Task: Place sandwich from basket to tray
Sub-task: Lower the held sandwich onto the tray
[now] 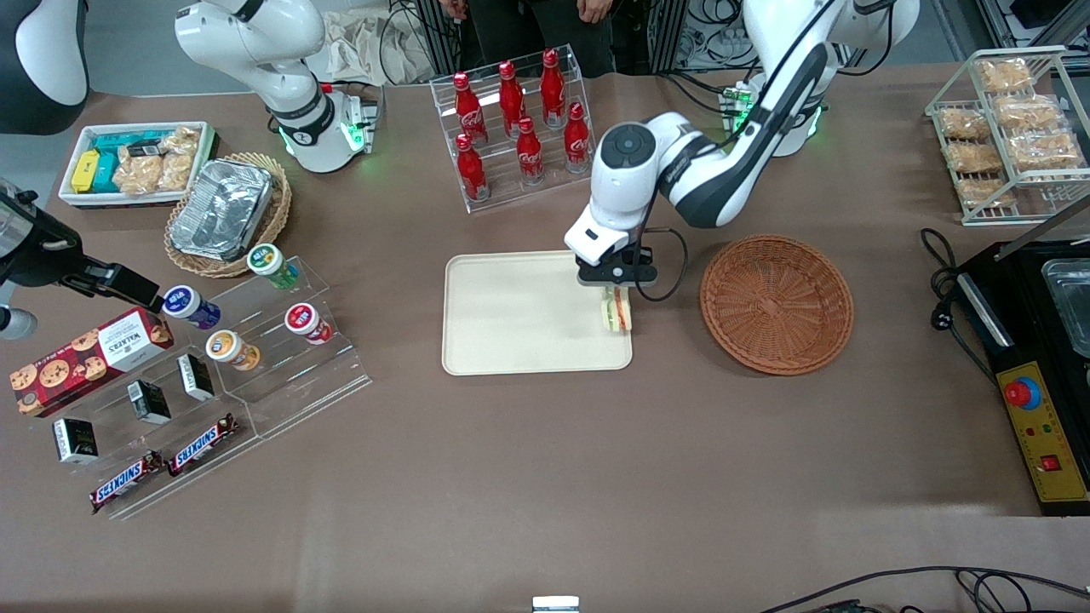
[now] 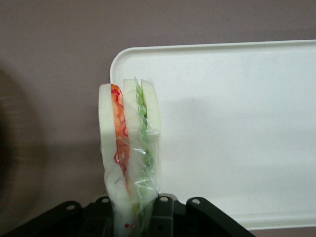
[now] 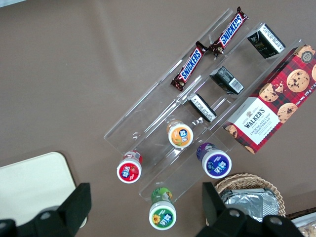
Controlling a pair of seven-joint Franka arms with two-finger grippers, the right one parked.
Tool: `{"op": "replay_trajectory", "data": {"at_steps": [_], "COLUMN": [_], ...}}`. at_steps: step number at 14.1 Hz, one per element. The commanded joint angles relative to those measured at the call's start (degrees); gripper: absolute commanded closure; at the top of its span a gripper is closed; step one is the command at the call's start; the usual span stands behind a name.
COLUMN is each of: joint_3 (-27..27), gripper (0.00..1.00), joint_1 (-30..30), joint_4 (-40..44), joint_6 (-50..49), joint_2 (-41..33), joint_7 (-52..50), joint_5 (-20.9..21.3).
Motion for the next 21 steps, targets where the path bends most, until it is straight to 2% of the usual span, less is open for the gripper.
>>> {"op": "replay_trajectory", "data": {"at_steps": [1, 3, 9, 17, 21], "joint_3": [1.79, 2.15, 2.85, 2.85, 2.85], "gripper": [1.0, 1.0, 1.0, 1.0, 1.0], "joint_1": [-0.29, -0.21, -0.65, -1.7, -1.7], "joint_4": [-4.99, -5.44, -4.74, -3.86, -3.78], "joint_6": [8.41, 11.51, 12.83, 13.89, 15.12], "joint_2": [0.75, 2.94, 5.15, 5.68, 7.08], "joint_7": [-0.92, -0.84, -0.92, -0.22, -0.22], "joint_5": [1.52, 1.52, 1.43, 1.52, 2.83]}}
